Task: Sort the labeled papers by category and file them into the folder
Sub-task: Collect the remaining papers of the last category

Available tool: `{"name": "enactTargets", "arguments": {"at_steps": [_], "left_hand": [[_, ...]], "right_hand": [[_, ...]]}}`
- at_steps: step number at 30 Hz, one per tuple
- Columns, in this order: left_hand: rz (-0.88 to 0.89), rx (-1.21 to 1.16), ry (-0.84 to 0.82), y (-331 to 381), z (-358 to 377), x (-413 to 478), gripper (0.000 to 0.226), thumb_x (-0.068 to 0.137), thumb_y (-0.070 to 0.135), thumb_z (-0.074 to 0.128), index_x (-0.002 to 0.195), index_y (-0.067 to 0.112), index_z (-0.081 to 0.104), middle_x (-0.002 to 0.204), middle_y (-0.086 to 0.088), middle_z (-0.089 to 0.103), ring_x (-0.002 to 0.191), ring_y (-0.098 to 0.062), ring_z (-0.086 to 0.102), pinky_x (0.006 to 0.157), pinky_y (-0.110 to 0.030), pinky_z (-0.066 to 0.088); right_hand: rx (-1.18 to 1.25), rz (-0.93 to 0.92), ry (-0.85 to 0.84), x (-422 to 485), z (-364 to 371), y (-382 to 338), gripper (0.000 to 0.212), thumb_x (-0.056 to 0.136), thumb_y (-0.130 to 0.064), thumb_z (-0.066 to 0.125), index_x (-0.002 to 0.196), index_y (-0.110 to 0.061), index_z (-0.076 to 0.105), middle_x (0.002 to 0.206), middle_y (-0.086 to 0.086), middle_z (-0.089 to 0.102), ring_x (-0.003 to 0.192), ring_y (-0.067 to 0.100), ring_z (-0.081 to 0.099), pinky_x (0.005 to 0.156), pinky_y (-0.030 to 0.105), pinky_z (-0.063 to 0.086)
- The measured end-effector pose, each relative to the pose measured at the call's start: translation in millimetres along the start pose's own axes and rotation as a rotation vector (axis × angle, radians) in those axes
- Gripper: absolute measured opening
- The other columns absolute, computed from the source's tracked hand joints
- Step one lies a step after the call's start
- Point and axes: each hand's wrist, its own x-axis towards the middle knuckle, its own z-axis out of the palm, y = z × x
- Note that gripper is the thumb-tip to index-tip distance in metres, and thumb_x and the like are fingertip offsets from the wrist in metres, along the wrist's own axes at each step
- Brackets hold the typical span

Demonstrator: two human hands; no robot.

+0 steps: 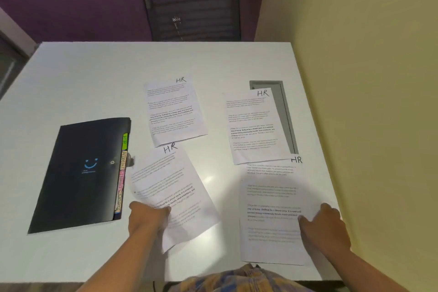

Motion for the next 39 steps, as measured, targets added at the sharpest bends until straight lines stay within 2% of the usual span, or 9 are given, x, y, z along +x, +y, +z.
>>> {"name": "enactTargets", "arguments": {"at_steps": [4,8,12,21,24,28,30,34,39], "left_hand": [[0.064,-0.16,-0.077,-1.5,-5.9,1.7,0.025,0.086,0.021,0.071,0.087,-0.001,0.059,0.089,-0.019,0.068,0.073,-0.029,0.061,0.069,-0.035,0.05],[0.195,-0.238,-0.163,-0.7,-22.4,-10.8,0.019,0.097,0.012,0.059,0.082,0.0,0.06,0.059,-0.013,0.055,0.052,-0.021,0.044,0.053,-0.031,0.038],[0.311,-0.244,-0.163,2.1,-34.8,-32.4,0.015,0.101,0.016,0.054,0.096,0.017,0.068,0.081,-0.009,0.072,0.062,-0.026,0.058,0.055,-0.032,0.048],[0.309,-0.35,-0.236,10.1,-41.6,-33.9,0.02,0.103,0.012,0.047,0.11,0.019,0.064,0.102,0.002,0.072,0.096,-0.022,0.068,0.084,-0.041,0.057],[0.338,-0.351,-0.287,15.9,-44.3,-29.8,0.025,0.104,0.009,0.045,0.102,0.027,0.062,0.101,0.008,0.07,0.094,-0.016,0.067,0.083,-0.036,0.055],[0.377,-0.377,-0.324,14.8,-49.4,-28.2,0.025,0.102,0.007,0.047,0.102,0.024,0.065,0.098,0.003,0.073,0.084,-0.016,0.068,0.07,-0.026,0.051],[0.405,-0.422,-0.353,13.4,-54.0,-30.2,0.025,0.102,0.007,0.049,0.102,0.024,0.067,0.096,0.002,0.075,0.082,-0.016,0.07,0.067,-0.024,0.053],[0.408,-0.513,-0.416,17.8,-63.0,-30.6,0.022,0.101,0.003,0.047,0.106,0.012,0.067,0.093,-0.007,0.075,0.07,-0.015,0.067,0.052,-0.014,0.05],[0.456,-0.528,-0.516,32.2,-78.7,-31.0,0.024,0.102,0.007,0.049,0.108,0.019,0.069,0.098,0.005,0.078,0.089,-0.016,0.074,0.065,-0.023,0.058]], "right_hand": [[0.204,0.106,-0.077,8.2,2.7,5.0,0.06,0.088,-0.037,0.069,0.133,-0.01,0.041,0.118,0.013,0.063,0.094,0.032,0.063,0.069,0.035,0.048],[0.249,0.044,-0.063,14.3,3.7,10.0,0.015,0.095,-0.025,0.061,0.089,-0.012,0.061,0.08,0.001,0.065,0.066,0.019,0.06,0.053,0.027,0.043],[0.282,-0.021,0.031,5.4,0.3,20.9,0.021,0.099,-0.021,0.053,0.081,-0.017,0.061,0.08,0.0,0.066,0.066,0.018,0.06,0.053,0.028,0.042],[0.536,0.087,0.232,-52.8,-12.1,46.1,0.014,0.098,-0.008,0.051,0.102,-0.017,0.061,0.092,0.014,0.06,0.084,0.028,0.053,0.079,0.034,0.041],[0.646,0.08,0.343,-74.0,-17.7,44.1,0.021,0.097,-0.008,0.053,0.091,-0.026,0.061,0.082,0.013,0.068,0.069,0.013,0.058,0.057,0.006,0.039],[0.77,0.058,0.384,-85.6,-35.5,14.0,0.016,0.097,0.0,0.054,0.093,-0.014,0.061,0.064,-0.01,0.068,0.052,-0.005,0.056,0.046,0.006,0.036],[0.846,-0.011,0.4,-87.0,-42.5,-15.0,0.013,0.097,0.002,0.052,0.095,-0.007,0.062,0.063,-0.003,0.064,0.051,0.002,0.056,0.043,0.006,0.034],[0.985,-0.156,0.315,-82.3,-40.6,-75.5,0.017,0.096,0.003,0.052,0.099,-0.009,0.064,0.06,-0.008,0.067,0.047,0.012,0.054,0.044,0.018,0.04],[0.975,-0.27,0.062,-80.9,-33.4,-143.4,0.013,0.096,-0.007,0.058,0.091,-0.014,0.068,0.075,0.003,0.074,0.06,0.013,0.068,0.059,0.031,0.051]]}}
